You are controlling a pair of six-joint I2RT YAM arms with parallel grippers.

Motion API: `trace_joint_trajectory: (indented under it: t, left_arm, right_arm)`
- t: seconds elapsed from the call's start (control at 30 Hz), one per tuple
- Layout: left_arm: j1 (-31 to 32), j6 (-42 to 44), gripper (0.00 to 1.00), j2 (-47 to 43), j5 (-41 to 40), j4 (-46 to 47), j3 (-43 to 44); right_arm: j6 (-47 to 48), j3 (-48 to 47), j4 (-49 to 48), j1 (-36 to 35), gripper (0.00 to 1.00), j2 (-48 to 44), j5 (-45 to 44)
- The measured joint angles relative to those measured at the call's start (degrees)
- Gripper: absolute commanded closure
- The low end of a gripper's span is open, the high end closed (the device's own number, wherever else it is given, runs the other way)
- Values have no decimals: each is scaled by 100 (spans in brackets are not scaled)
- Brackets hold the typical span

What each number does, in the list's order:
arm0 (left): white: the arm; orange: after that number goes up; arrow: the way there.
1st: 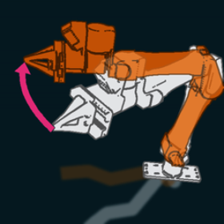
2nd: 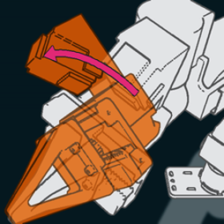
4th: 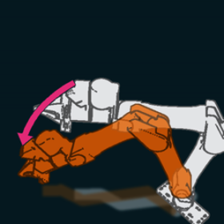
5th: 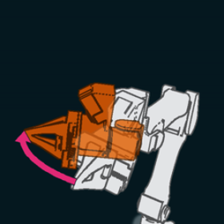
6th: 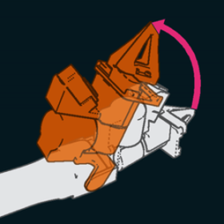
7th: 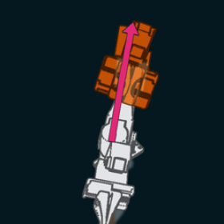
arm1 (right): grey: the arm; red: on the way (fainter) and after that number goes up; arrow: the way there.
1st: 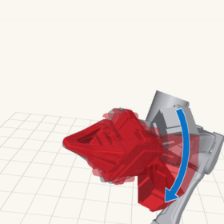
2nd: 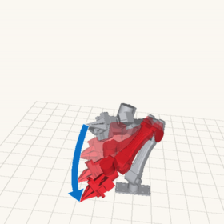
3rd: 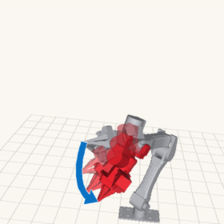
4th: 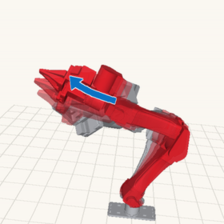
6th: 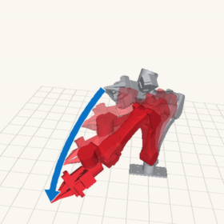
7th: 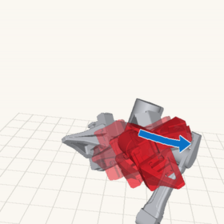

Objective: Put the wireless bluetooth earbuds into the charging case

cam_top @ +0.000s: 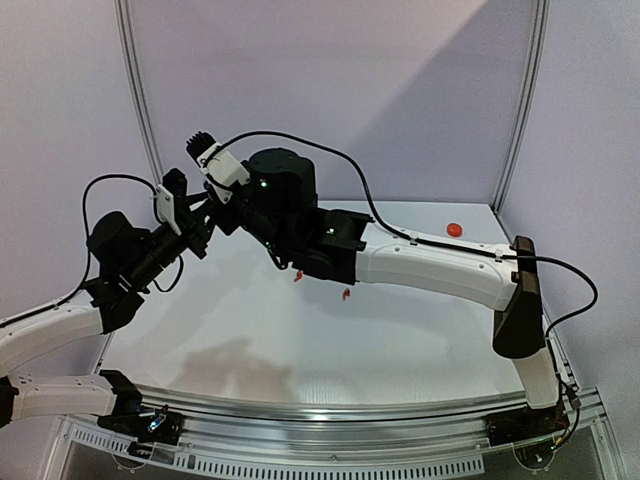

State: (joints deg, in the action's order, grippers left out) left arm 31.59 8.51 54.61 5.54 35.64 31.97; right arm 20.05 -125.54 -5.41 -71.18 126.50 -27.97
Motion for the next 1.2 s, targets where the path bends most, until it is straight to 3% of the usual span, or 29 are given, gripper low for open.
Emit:
trace_joint_trajectory:
  t: [0.4,1.2]
  left_arm:
    - [0,-79,100,0,-4,-39,0]
    - [-66,-275,100,7,-107,-68,0]
  right_arm:
    - [-42,0,-4,0,86,24,7]
    - [-177,15,153,4,84,98,92]
